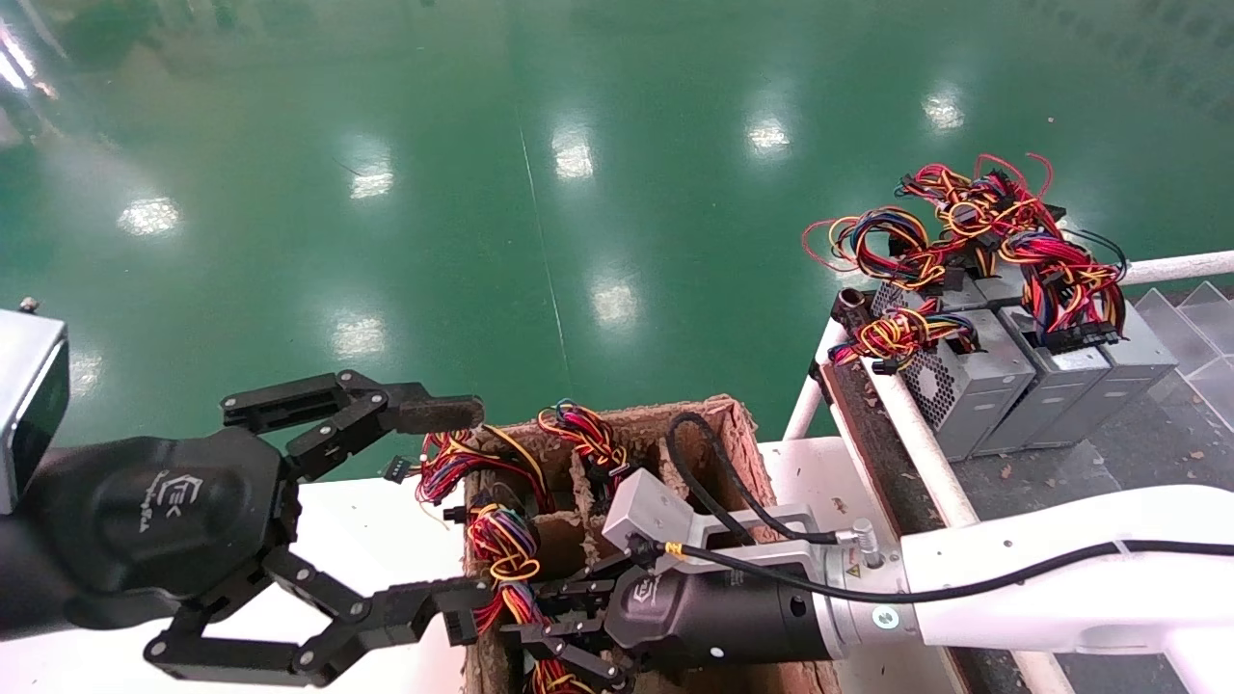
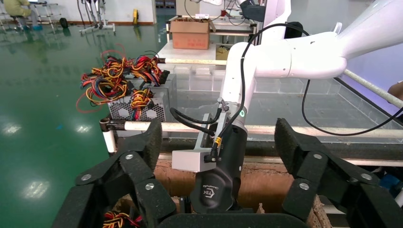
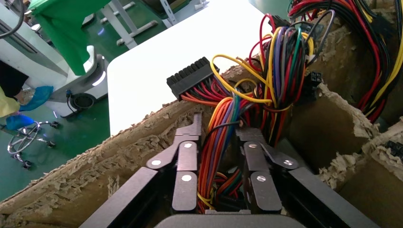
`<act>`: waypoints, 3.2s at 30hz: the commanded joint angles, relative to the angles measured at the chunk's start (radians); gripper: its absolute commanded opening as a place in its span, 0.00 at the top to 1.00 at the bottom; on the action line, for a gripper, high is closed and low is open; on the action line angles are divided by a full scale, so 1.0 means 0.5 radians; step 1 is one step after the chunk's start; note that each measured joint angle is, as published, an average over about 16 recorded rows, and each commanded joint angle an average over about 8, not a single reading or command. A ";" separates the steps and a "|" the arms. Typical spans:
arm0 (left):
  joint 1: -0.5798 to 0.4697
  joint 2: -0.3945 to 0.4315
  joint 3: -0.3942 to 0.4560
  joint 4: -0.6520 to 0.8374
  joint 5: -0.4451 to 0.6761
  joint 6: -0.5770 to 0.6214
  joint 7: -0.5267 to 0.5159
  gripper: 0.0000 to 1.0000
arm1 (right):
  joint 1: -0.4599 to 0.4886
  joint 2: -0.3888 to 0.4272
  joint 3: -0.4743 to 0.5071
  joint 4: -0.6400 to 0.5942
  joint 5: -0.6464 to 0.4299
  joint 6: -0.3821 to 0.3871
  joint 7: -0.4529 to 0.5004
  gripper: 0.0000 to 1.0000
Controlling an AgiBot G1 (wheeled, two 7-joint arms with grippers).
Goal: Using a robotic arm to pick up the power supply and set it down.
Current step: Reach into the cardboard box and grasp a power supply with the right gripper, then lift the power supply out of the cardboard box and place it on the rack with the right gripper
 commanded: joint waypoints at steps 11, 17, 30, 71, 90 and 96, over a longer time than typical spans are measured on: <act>0.000 0.000 0.000 0.000 0.000 0.000 0.000 0.00 | -0.030 0.090 0.097 0.052 0.180 -0.087 -0.060 1.00; 0.000 0.000 0.001 0.000 0.000 0.000 0.000 0.00 | -0.051 0.174 0.173 0.140 0.290 -0.110 -0.069 1.00; 0.000 0.000 0.001 0.000 -0.001 0.000 0.000 0.00 | -0.183 0.473 0.562 0.374 0.776 -0.053 -0.135 1.00; -0.001 -0.001 0.002 0.000 -0.001 -0.001 0.001 0.00 | -0.732 1.520 1.403 -0.362 1.096 -0.197 -0.832 1.00; -0.001 -0.001 0.003 0.000 -0.002 -0.001 0.001 0.00 | -0.296 1.228 1.084 -0.359 0.768 -0.087 -0.692 0.58; -0.001 -0.001 0.003 0.000 -0.002 -0.001 0.001 0.00 | -0.179 1.190 1.024 -0.401 0.695 -0.094 -0.655 0.00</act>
